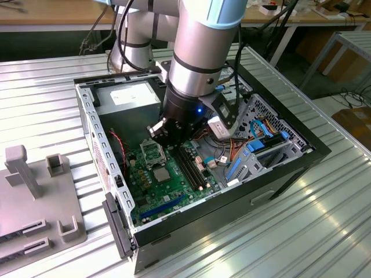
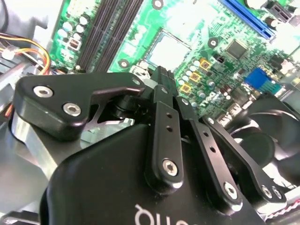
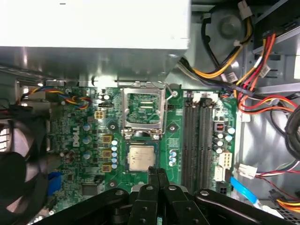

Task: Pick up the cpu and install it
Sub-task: 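Close the cpu cover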

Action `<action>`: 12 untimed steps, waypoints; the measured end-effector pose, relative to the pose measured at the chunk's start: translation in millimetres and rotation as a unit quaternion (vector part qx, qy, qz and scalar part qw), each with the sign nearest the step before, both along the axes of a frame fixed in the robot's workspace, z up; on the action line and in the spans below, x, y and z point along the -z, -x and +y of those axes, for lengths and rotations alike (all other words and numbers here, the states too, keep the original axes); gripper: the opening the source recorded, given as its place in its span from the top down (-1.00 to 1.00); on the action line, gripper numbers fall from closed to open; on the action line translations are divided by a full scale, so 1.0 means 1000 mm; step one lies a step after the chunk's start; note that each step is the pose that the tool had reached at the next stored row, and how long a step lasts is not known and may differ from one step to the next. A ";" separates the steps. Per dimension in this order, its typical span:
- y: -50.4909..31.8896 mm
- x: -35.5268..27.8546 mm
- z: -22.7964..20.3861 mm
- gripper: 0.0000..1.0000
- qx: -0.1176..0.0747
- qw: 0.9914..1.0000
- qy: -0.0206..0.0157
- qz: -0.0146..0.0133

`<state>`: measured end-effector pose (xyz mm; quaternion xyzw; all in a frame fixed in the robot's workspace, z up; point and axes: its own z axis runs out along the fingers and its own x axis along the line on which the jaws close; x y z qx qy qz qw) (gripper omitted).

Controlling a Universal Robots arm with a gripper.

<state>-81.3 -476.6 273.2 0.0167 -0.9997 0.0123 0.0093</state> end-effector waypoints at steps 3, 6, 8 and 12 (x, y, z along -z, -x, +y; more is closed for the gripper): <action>-0.0079 0.0008 0.0010 0.79 -0.002 1.000 0.000 0.000; -0.0101 0.0016 0.0011 0.79 -0.024 1.000 0.000 0.000; -0.0102 0.0028 0.0011 0.79 -0.052 0.999 0.000 0.000; -0.0102 0.0053 0.0011 0.79 -0.098 0.995 0.000 0.000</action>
